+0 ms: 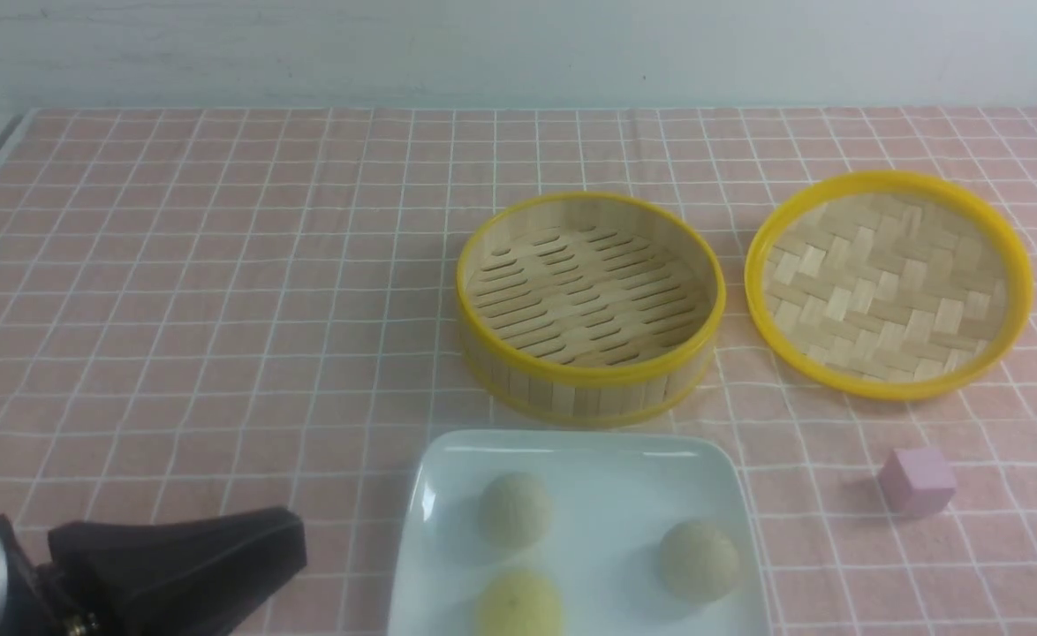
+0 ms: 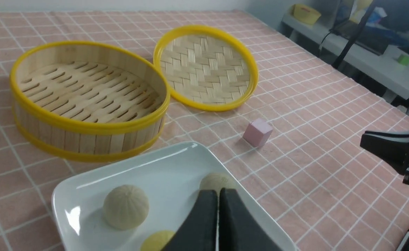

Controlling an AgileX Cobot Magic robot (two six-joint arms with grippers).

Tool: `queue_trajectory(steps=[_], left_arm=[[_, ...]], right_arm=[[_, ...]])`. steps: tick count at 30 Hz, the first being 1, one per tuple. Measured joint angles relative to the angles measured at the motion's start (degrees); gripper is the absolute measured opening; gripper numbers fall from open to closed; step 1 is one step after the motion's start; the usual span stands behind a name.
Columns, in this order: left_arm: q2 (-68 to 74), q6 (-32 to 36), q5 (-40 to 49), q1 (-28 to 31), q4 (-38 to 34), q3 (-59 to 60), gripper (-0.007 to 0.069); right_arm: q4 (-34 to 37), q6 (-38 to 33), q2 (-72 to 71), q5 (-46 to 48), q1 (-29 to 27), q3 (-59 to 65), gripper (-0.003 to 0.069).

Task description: Put the steamed buns into the plate on the pink tablecloth.

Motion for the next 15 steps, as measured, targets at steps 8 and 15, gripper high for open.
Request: queue_trajectory(steps=[8,15], left_arm=[[-1.2,6.7,0.0,5.3,-7.5,4.5,0.0041],[-6.1,22.6,-6.3,26.1,-13.8,14.2,0.0049]], right_arm=[[0.0,0.0,0.0,0.0,0.0,0.0,0.0120],[0.0,0.0,0.0,0.0,0.0,0.0,0.0127]])
